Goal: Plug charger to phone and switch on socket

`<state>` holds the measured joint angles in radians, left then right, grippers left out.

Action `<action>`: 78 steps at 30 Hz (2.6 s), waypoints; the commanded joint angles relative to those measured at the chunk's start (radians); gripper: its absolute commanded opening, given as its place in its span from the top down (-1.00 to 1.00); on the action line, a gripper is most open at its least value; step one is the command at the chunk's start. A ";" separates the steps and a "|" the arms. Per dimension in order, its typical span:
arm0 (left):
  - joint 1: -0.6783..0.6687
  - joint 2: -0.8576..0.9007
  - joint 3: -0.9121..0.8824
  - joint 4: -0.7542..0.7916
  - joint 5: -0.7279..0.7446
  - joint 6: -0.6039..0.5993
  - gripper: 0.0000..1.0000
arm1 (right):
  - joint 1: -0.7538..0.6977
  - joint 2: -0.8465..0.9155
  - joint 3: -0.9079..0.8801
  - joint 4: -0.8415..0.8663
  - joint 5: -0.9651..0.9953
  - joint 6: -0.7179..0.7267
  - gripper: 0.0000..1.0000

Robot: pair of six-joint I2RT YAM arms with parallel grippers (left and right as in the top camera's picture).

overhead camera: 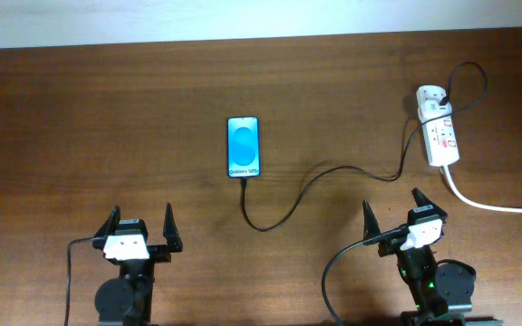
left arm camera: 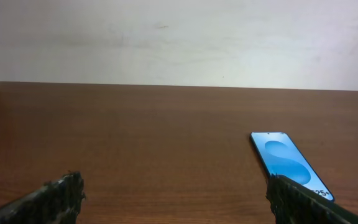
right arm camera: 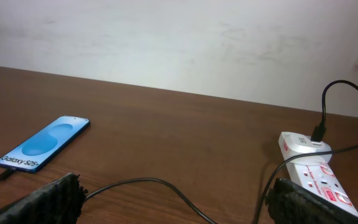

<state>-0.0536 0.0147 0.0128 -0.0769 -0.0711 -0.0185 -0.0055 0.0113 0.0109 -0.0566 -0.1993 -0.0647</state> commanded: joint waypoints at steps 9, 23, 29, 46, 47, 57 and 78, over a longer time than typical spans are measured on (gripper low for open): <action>0.003 -0.010 -0.004 0.000 0.000 0.016 -0.98 | 0.005 -0.008 -0.005 -0.007 0.002 -0.006 -0.97; 0.003 -0.010 -0.004 0.000 0.000 0.016 -0.99 | 0.005 -0.008 -0.005 -0.023 0.140 0.072 -0.97; 0.003 -0.010 -0.004 0.000 0.000 0.016 -0.98 | 0.005 -0.008 -0.005 -0.026 0.156 0.069 -0.97; 0.003 -0.010 -0.004 0.000 0.000 0.016 -0.98 | 0.005 -0.008 -0.005 -0.019 0.148 0.043 -0.97; 0.003 -0.010 -0.004 0.000 0.000 0.016 -0.98 | 0.005 -0.008 -0.005 -0.019 0.148 0.043 -0.97; 0.003 -0.010 -0.004 0.000 0.000 0.016 -0.99 | 0.005 -0.008 -0.005 -0.019 0.148 0.043 -0.97; 0.003 -0.010 -0.004 0.000 0.000 0.016 -0.98 | 0.005 -0.008 -0.005 -0.019 0.148 0.043 -0.97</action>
<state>-0.0536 0.0147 0.0128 -0.0769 -0.0708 -0.0185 -0.0055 0.0113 0.0109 -0.0708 -0.0673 -0.0227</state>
